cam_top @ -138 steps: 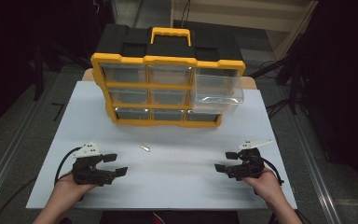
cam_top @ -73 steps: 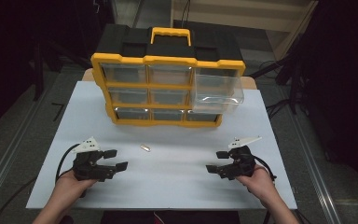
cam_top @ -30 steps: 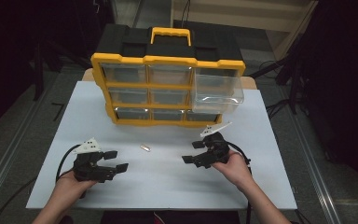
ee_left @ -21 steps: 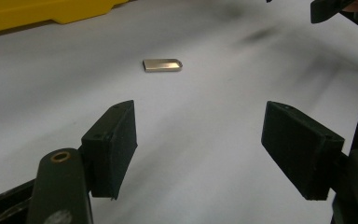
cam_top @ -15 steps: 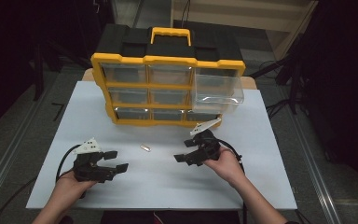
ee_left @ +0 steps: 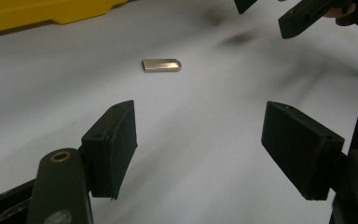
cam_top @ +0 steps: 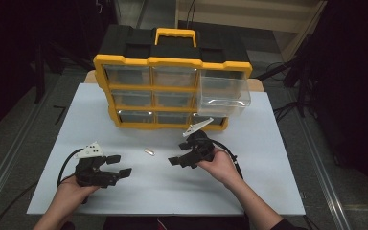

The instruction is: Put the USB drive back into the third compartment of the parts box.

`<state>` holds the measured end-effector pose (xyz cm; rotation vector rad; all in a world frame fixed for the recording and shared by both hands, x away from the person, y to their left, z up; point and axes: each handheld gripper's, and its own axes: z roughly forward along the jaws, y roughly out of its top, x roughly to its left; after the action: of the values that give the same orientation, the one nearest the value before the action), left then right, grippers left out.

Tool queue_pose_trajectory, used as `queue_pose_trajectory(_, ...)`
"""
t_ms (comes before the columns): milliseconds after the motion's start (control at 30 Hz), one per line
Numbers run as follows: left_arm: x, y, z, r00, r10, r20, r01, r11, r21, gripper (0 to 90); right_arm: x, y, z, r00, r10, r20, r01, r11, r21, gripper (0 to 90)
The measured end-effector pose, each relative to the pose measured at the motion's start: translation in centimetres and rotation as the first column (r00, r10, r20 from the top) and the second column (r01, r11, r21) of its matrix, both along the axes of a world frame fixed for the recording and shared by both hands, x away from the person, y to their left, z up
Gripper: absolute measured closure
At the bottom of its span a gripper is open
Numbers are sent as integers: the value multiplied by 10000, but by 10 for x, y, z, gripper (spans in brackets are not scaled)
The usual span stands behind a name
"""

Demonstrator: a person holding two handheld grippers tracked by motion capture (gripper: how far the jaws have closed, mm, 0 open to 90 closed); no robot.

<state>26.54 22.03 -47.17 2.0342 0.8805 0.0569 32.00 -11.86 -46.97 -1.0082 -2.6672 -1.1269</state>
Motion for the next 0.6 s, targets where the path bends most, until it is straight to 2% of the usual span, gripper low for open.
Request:
queue_pose_trajectory(100,0,0,0,10000,-14,2,14,10000,-7,278,3,7,0,10000,39,-11,-40,10000,-90,208)
queue_pose_trajectory(167,0,0,0,10000,-5,-8,5,10000,12,278,5,11,-1,9999,108,-126,-106,9999,99,208)
queue_pose_trajectory(300,0,1,0,10000,8,11,-8,10000,-7,278,9,20,-2,9998,114,-179,-114,9999,-2,208)
queue_pose_trajectory(367,0,1,0,10000,10,15,-10,10000,-5,278,12,24,-3,9997,262,-28,-262,9996,-45,208)
queue_pose_trajectory(500,0,1,0,10000,13,-6,-13,10000,13,278,15,31,-3,9994,345,-73,-346,9992,-197,208)
queue_pose_trajectory(600,-1,1,0,10000,28,8,-28,10000,3,278,17,36,-5,9990,435,65,-433,9984,-355,208)
